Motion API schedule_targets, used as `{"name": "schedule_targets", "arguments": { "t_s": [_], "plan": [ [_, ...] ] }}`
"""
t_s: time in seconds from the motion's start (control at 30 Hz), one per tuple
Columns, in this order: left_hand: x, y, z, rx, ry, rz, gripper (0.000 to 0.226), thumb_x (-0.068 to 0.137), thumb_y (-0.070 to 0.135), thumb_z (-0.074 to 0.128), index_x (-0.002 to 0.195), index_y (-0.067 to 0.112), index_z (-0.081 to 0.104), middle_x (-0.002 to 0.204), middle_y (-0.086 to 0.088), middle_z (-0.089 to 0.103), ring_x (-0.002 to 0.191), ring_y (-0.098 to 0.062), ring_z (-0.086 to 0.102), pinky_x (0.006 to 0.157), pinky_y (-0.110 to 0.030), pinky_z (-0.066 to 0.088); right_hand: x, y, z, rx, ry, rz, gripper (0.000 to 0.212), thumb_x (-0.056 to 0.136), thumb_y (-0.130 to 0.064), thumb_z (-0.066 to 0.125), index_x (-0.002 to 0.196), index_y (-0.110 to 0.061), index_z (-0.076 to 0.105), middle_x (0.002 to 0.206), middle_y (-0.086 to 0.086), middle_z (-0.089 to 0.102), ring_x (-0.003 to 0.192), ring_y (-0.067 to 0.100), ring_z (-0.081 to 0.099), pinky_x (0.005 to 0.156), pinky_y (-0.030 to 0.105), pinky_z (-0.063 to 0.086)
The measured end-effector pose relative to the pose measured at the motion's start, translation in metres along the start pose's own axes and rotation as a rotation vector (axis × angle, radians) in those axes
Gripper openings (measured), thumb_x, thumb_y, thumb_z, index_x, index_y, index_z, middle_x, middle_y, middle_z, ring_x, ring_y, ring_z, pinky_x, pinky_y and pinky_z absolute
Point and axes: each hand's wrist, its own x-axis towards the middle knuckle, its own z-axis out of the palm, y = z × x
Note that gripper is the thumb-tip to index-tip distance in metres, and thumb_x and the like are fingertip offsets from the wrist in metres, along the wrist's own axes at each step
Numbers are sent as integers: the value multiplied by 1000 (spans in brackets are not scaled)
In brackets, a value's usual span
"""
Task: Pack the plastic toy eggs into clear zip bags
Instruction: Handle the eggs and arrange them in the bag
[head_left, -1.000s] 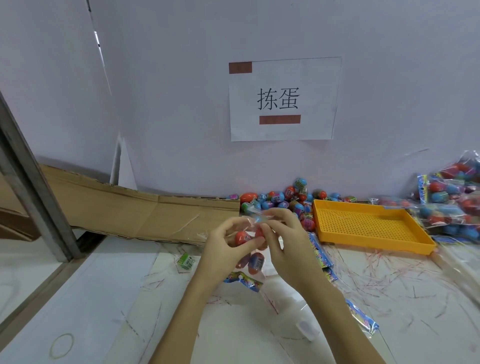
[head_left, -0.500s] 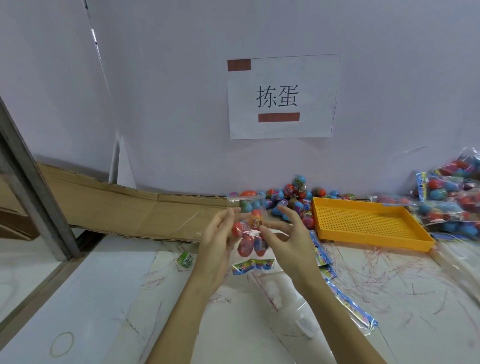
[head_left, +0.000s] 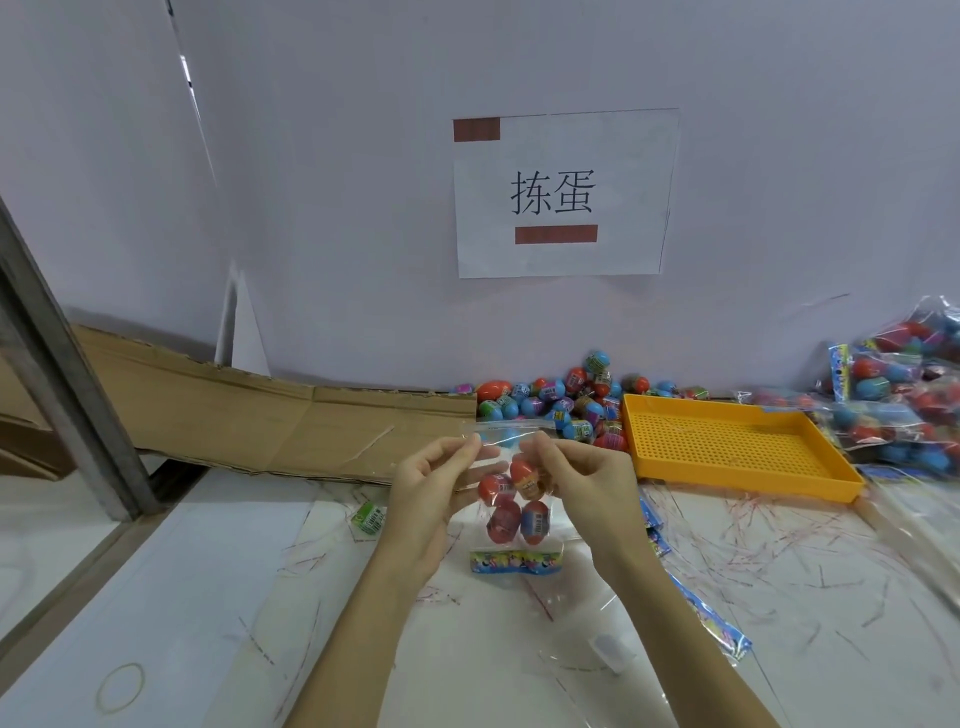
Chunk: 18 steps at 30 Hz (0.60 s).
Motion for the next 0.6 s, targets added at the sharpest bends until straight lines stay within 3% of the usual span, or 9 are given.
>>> {"name": "schedule_targets", "arguments": {
  "t_s": [0.1,0.17,0.23,0.3,0.4,0.6],
  "plan": [
    [0,0,0,-50,1,-42,20,102,19,63,109,3,74,107,-15,78,100,-28,77,81,-37,61,1,1,0,-5,4,29,23,95,-37,67,75,-39,78,75,-10,77,77,5,74,61,10,53],
    [-1,0,1,-13,32,-20,18,101,19,64,107,7,76,104,-12,79,98,-27,77,76,-32,62,3,2,-1,-7,-13,73,20,98,-35,64,83,-34,78,78,-11,78,78,3,74,61,11,55],
    [-3,1,2,44,73,13,17,99,21,67,107,11,77,101,-8,80,94,-23,78,69,-25,61,2,2,-1,-59,8,51,15,99,-29,64,90,-31,76,80,-13,77,81,4,73,69,20,62],
    [-4,0,3,91,100,44,16,97,23,70,106,12,78,96,-4,81,88,-19,78,62,-19,58,-1,2,0,-256,109,-104,10,96,-21,69,100,-30,70,90,-16,73,86,4,70,79,23,61],
    [-4,0,5,187,119,114,12,96,20,71,105,16,78,91,0,81,86,-14,78,60,-14,55,-7,0,8,-583,266,-432,27,88,-16,79,111,-18,66,111,-3,63,104,11,57,90,17,44],
    [-7,-2,6,464,73,358,13,97,16,70,107,17,78,91,6,79,89,-13,76,78,-27,62,-16,-1,23,-699,156,-628,18,89,-15,77,107,-12,75,106,6,72,100,26,66,87,33,53]
  ]
}}
